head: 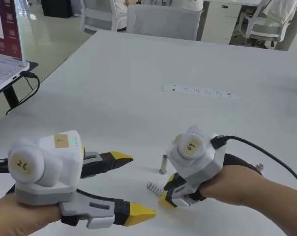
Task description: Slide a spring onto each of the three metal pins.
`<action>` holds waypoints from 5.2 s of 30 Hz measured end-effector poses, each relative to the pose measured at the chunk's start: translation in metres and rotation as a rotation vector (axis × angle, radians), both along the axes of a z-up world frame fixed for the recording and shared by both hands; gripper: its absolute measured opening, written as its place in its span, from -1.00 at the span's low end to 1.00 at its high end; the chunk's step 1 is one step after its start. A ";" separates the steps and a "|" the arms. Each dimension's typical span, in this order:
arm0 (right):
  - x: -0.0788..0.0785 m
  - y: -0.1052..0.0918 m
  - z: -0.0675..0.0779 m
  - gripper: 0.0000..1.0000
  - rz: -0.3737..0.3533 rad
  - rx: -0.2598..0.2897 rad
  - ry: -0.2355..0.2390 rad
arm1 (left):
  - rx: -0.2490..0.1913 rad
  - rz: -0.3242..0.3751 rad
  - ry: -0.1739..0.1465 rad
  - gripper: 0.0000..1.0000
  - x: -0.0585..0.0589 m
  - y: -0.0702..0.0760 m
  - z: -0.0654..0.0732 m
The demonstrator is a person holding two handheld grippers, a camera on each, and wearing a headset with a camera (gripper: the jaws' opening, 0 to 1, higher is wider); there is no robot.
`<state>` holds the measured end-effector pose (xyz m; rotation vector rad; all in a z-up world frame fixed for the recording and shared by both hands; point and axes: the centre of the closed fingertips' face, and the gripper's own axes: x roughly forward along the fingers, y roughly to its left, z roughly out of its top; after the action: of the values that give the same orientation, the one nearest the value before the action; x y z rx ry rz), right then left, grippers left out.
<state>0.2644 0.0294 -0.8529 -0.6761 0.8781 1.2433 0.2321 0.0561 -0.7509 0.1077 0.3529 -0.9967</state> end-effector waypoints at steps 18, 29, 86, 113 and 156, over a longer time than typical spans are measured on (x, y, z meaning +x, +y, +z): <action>0.004 -0.003 -0.003 -0.75 0.008 -0.024 -0.022 | -0.001 0.024 -0.002 0.31 0.003 0.004 0.000; 0.008 -0.009 -0.003 -0.83 0.011 -0.038 -0.037 | 0.001 0.023 -0.001 0.30 0.004 0.004 -0.001; -0.061 0.000 0.095 -0.85 0.508 0.054 -0.041 | 0.025 -0.163 -0.046 -0.86 -0.021 -0.015 0.000; -0.060 0.003 0.086 -0.82 0.515 0.055 -0.050 | 0.012 -0.204 -0.050 -0.97 -0.026 -0.021 0.007; -0.069 0.022 0.126 -0.85 0.476 0.040 -0.024 | -0.021 -0.204 -0.064 -0.96 -0.024 -0.025 0.012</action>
<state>0.1959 0.0510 -0.7268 -0.8988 0.6893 1.6661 0.2079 0.0314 -0.7386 0.1582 0.2768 -1.1953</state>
